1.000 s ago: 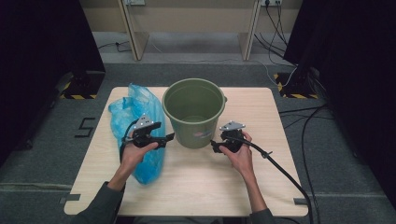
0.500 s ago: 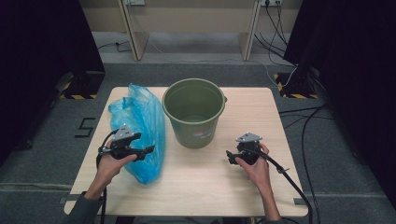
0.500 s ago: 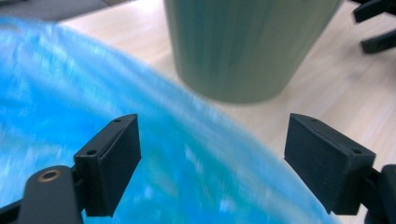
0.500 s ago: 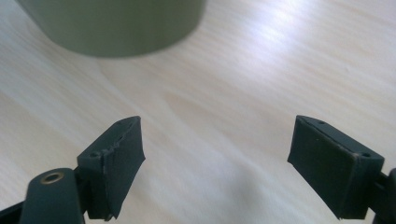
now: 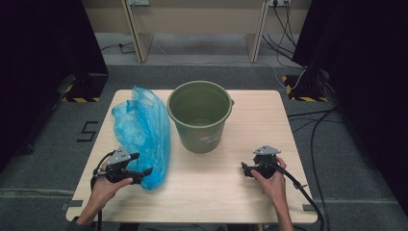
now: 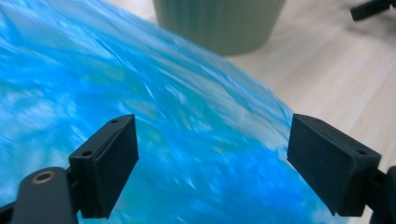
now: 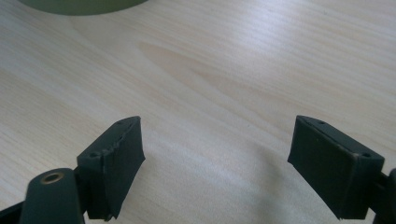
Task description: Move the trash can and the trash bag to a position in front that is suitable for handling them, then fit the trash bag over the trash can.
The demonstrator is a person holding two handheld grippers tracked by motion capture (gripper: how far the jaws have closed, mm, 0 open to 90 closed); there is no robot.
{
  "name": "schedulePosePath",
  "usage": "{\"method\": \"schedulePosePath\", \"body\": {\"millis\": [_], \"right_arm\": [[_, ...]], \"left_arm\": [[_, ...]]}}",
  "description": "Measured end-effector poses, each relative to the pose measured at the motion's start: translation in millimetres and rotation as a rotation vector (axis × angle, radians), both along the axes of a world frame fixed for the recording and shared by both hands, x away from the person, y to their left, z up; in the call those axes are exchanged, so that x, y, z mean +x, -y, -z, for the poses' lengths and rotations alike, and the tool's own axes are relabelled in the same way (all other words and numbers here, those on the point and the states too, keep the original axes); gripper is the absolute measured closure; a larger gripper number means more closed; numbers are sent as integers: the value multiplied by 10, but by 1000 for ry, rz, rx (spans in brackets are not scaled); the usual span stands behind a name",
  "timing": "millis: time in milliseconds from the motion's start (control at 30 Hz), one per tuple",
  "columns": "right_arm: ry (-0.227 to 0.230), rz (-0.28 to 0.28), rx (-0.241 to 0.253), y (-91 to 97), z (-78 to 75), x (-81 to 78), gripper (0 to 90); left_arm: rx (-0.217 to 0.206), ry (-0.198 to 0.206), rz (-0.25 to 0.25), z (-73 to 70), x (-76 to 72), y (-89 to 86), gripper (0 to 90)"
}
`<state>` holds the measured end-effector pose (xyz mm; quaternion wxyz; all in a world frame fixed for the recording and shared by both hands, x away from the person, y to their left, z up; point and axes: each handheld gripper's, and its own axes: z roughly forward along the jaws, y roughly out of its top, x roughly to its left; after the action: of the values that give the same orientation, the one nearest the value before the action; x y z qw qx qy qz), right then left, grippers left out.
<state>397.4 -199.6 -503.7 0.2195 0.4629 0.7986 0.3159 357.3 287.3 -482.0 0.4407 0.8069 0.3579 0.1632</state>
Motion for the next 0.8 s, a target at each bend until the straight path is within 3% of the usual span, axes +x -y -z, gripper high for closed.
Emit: {"method": "schedulePosePath", "body": {"millis": [200,300,467,600,800], "right_arm": [[-19,9,-1,38,60,-43,171],[-23,12,11,49,78,-51,168],[-26,25,40,68,99,-56,162],[-15,14,50,94,116,-56,151],[-8,13,59,98,126,-63,149]], "left_arm": [[5,-31,12,183,-56,-23,153],[36,-40,13,253,-61,-27,153],[51,-65,23,327,-50,-46,184],[71,-75,42,379,-35,-36,361],[81,-44,67,402,-3,-87,643]]}}
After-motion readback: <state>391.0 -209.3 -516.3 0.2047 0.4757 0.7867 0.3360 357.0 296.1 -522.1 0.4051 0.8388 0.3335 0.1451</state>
